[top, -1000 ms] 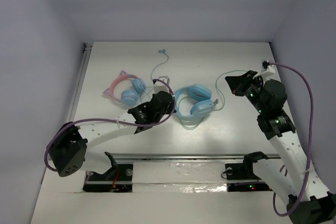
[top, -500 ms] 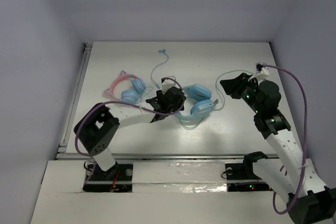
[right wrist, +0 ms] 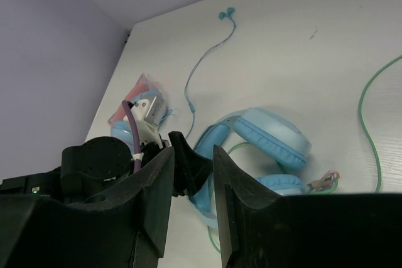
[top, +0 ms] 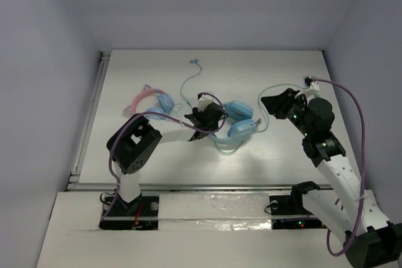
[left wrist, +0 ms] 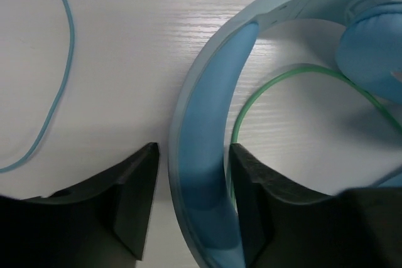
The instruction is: Wrap the headphones
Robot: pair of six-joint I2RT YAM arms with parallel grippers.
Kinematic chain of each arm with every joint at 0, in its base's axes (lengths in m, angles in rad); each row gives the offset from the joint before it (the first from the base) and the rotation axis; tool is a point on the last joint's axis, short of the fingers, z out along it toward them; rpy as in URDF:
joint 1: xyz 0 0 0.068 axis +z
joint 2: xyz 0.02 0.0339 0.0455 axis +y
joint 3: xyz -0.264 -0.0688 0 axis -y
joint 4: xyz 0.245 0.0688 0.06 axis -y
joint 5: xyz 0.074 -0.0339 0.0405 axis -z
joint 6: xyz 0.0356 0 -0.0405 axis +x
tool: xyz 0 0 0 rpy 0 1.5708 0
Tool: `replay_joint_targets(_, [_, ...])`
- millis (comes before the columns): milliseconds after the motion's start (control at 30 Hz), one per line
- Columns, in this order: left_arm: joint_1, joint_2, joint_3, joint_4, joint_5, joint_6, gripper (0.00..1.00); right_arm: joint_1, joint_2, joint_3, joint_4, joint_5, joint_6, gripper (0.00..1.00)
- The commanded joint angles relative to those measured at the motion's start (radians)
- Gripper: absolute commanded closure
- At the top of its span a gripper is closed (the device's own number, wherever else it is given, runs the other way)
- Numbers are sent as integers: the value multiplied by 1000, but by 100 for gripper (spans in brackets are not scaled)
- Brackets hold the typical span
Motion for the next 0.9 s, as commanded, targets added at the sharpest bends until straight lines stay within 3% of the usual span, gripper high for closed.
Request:
replay_joint_targets(0, [15, -2, 13, 17, -24, 6, 58, 7, -6, -15, 77, -19, 5, 63])
replay_joint_targets(100, [26, 15, 22, 14, -12, 9, 76, 7, -6, -19, 79, -17, 5, 63])
replay_joint_targets(167, [26, 24, 21, 20, -10, 10, 80, 7, -5, -24, 82, -16, 7, 63])
replay_joint_targets(233, [26, 26, 15, 26, -1, 11, 79, 7, -3, -26, 82, -16, 7, 63])
replay_joint_targets(333, [26, 32, 15, 35, 13, 16, 63, 7, -3, -30, 85, -12, 8, 63])
replay_joint_targets(433, [35, 32, 4, 46, 19, 19, 63, 7, -2, -35, 84, -12, 8, 63])
replay_joint_targets(500, [44, 9, -7, 55, 24, 17, 88, 16, -2, -38, 84, -12, 10, 63])
replay_joint_targets(533, [44, -9, -11, 57, 22, 17, 96, 16, -2, -38, 84, -16, 10, 64])
replay_joint_targets(667, [44, -185, -21, 29, 19, 34, 100, 16, 3, -26, 85, -49, 8, 72])
replay_joint_targets(867, [62, -384, 15, -35, 40, 89, 100, 26, 55, 0, 136, -155, 20, 99])
